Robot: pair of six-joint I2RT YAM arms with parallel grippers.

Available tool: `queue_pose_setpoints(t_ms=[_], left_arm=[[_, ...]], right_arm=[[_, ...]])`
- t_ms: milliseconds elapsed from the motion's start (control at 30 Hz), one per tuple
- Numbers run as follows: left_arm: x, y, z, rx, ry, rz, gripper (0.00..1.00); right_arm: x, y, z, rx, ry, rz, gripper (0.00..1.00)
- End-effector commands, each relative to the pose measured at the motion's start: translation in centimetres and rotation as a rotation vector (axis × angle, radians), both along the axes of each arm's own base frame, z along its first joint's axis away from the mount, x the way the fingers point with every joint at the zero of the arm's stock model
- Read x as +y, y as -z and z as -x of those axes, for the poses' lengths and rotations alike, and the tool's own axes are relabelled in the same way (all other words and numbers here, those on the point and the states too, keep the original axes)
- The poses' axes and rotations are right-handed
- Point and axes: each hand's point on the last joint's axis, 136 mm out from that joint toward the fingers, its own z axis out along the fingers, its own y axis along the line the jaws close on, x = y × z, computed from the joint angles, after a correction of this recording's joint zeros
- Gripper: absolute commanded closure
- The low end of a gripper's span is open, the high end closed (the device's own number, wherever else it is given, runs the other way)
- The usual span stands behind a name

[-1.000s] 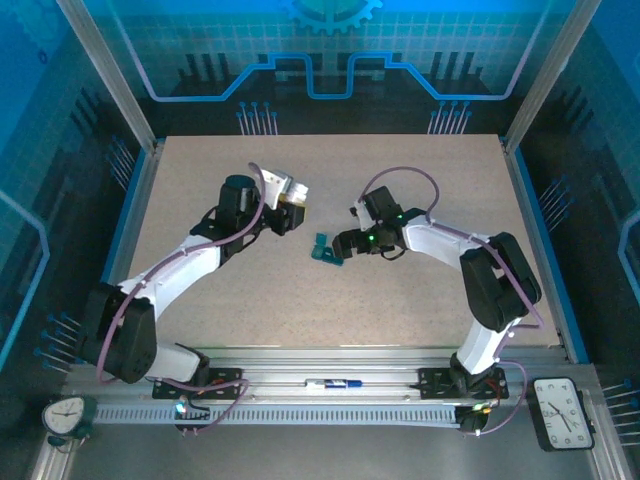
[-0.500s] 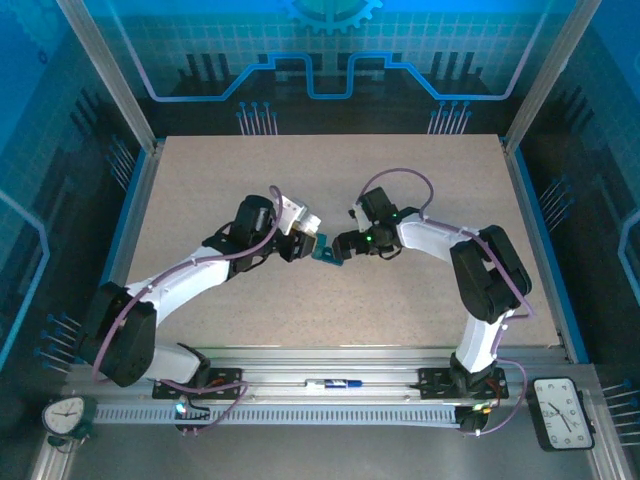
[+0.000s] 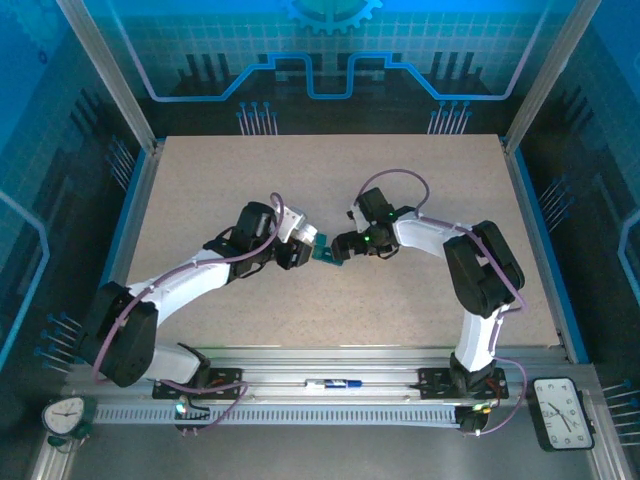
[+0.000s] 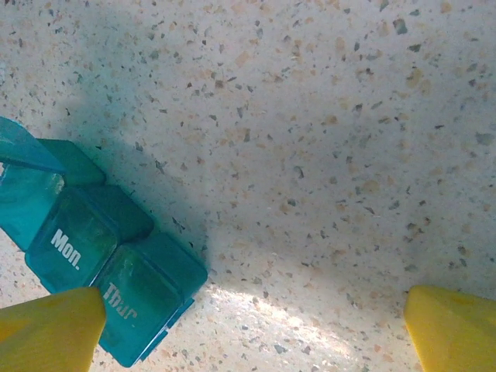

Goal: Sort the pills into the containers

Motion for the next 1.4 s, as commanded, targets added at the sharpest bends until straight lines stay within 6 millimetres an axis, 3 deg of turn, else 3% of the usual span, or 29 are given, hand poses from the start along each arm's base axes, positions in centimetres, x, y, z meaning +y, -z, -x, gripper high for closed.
queue_pose_setpoints(t_ms=[0, 633, 1367], left_arm=[[-0.2, 0.7, 0.1, 0.026, 0.007, -0.024, 1.0], [-0.8, 2.7, 0.5, 0.133, 0.002, -0.055, 1.0], [-0.9, 6.7, 0.9, 0.351, -0.028, -0.193, 1.0]], right_arm=[[-0.3, 0.4, -0.6, 0.001, -0.002, 0.015, 0.0], [-1.0, 1.6, -0.2, 0.03, -0.007, 0.064, 0.0], [-1.1, 2.1, 0.0, 0.047, -0.015, 0.075, 0.0]])
